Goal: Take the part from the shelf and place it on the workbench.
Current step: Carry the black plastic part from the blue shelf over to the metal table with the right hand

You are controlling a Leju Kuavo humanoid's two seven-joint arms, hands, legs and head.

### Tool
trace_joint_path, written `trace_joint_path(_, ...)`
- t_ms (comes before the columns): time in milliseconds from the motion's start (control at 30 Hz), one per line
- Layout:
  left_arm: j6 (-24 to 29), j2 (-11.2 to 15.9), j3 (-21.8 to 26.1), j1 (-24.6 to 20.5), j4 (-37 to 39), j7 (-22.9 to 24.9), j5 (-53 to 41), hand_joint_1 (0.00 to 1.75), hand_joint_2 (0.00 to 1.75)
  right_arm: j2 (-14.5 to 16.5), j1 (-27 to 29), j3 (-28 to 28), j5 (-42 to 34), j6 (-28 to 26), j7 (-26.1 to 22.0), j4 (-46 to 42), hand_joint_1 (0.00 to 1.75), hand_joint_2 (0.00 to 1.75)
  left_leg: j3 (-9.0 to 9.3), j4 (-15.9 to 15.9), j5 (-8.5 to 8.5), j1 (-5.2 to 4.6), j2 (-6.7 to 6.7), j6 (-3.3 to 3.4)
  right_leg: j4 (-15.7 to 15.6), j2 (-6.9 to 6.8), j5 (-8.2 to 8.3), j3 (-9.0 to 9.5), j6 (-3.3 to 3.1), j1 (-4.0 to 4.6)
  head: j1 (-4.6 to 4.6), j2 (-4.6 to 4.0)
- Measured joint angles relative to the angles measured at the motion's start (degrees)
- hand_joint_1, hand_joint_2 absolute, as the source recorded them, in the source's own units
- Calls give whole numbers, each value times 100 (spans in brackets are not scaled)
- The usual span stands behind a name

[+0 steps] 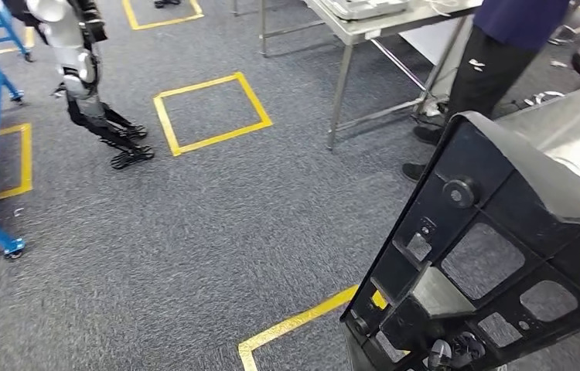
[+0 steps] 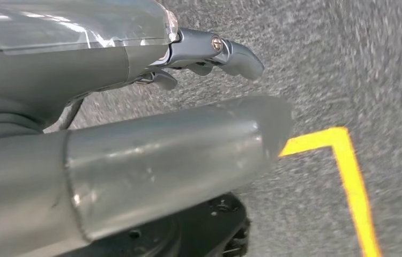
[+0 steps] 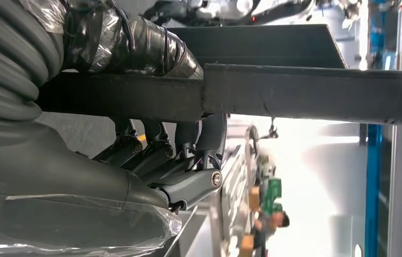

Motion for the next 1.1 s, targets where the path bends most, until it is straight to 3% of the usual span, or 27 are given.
trace_joint_path(67, 1, -19, 17, -11, 0, 16, 44, 0, 0, -1, -15, 1, 1, 40, 36, 20, 175, 175, 37, -1, -26, -10, 139, -9, -577, -103, 354, 319, -42, 12, 0, 0)
trace_joint_path(133, 6, -54, 38, -14, -1, 20, 66, 0, 0, -2, -68, 6, 7, 52, 79, 40, 175, 175, 78, -2, -61, -28, 253, -41, -1341, -386, 623, 730, -130, 81, 0, 0)
trace_joint_path(200, 57, -81, 45, -16, -4, 17, 19, 0, 0, -3, -119, 22, 14, -15, 97, 58, 175, 175, 106, -5, -88, -45, 365, -84, -1611, -516, 653, 848, -193, 147, -1, 0)
trace_joint_path(267, 178, -96, 41, -33, -21, 14, -73, 0, 0, -3, -104, 36, 10, -118, 91, 62, 175, 175, 150, -18, -118, -53, 463, -132, -1663, -381, 682, 851, -233, 132, -2, 0)
trace_joint_path(333, 313, -106, 34, -46, -43, 12, -129, 0, 0, -3, -59, 38, -6, -150, 75, 46, 175, 175, 98, 172, -276, -43, 255, -187, -1753, -252, 730, 896, -291, 80, -4, 0)
trace_joint_path(400, 402, -103, 33, -41, -56, 12, -139, 0, 0, -2, -35, 42, -18, -127, 67, 34, 175, 175, -187, 800, -611, -19, -84, -229, -1788, -119, 755, 914, -331, 56, -6, 0)
trace_joint_path(467, 475, -98, 33, -28, -68, 11, -150, 0, 0, -2, -25, 45, -15, -119, 67, 34, 175, 175, -527, 1459, -828, -4, -186, -259, -1768, 48, 753, 907, -339, 53, -8, 0)
trace_joint_path(500, 518, -96, 33, -24, -74, 6, -157, 0, 0, -2, -18, 45, -11, -119, 67, 34, 175, 175, -600, 1557, -782, 3, -194, -272, -1752, 138, 747, 906, -334, 49, -7, 0)
trace_joint_path(567, 597, -95, 33, -26, -85, -14, -167, 0, 0, -2, -12, 45, -3, -122, 67, 34, 175, 175, -440, 1093, -381, 30, -244, -295, -1690, 318, 719, 904, -300, 27, -7, 0)
trace_joint_path(633, 634, -94, 32, -33, -95, -29, -174, 0, 0, -2, -11, 46, -2, -123, 67, 33, 175, 175, -172, 427, -85, 62, -481, -301, -1590, 472, 670, 867, -239, 12, -7, 0)
trace_joint_path(700, 642, -94, 31, -39, -103, -39, -178, 0, 0, -1, -3, 48, 1, -122, 65, 32, 175, 175, -91, 199, -71, 61, -638, -249, -1528, 594, 658, 801, -165, 9, -5, 0)
trace_joint_path(767, 740, -98, 31, -50, -113, -68, -181, 0, 0, 0, 19, 46, 3, -123, 63, 29, 175, 175, -88, 170, -45, 52, -543, -155, -1532, 699, 685, 755, -90, -3, -5, 0)
trace_joint_path(800, 841, -101, 30, -59, -122, -88, -189, 0, 0, 1, 35, 44, 5, -124, 63, 22, 175, 175, -78, 146, -25, 56, -483, -110, -1515, 662, 673, 738, -63, -4, -3, 0)
trace_joint_path(867, 1038, -107, 30, -63, -134, -128, -205, 0, 0, 2, 50, 42, 14, -127, 63, -1, 175, 175, -66, 88, 15, 74, -348, -34, -1230, 385, 487, 603, -18, 9, 3, 0)
trace_joint_path(933, 1126, -105, 30, -49, -140, -163, -220, 0, 0, 3, 54, 40, 28, -138, 64, -17, 175, 175, -65, 76, 17, 51, -200, -6, -546, 75, 129, 277, 22, 11, 9, 0)
trace_joint_path(1000, 1149, -103, 27, -39, -141, -194, -228, 0, 0, 3, 72, 39, 39, -153, 67, -19, 175, 175, -64, 77, 3, 29, -36, -2, 13, -7, -55, 5, 37, 2, 9, 0)
trace_joint_path(1033, 1155, -102, 23, -44, -142, -205, -230, 0, 0, 3, 85, 39, 43, -160, 68, -19, 175, 175, -54, 77, -8, 21, 40, -2, 1, -18, 17, 15, 27, 2, 9, 0)
trace_joint_path(1100, 1163, -103, 6, -58, -142, -220, -233, 0, 0, 3, 102, 39, 49, -174, 72, -25, 175, 175, -12, 75, -36, 5, 175, -9, -639, -123, 397, 362, -41, 30, 9, 0)
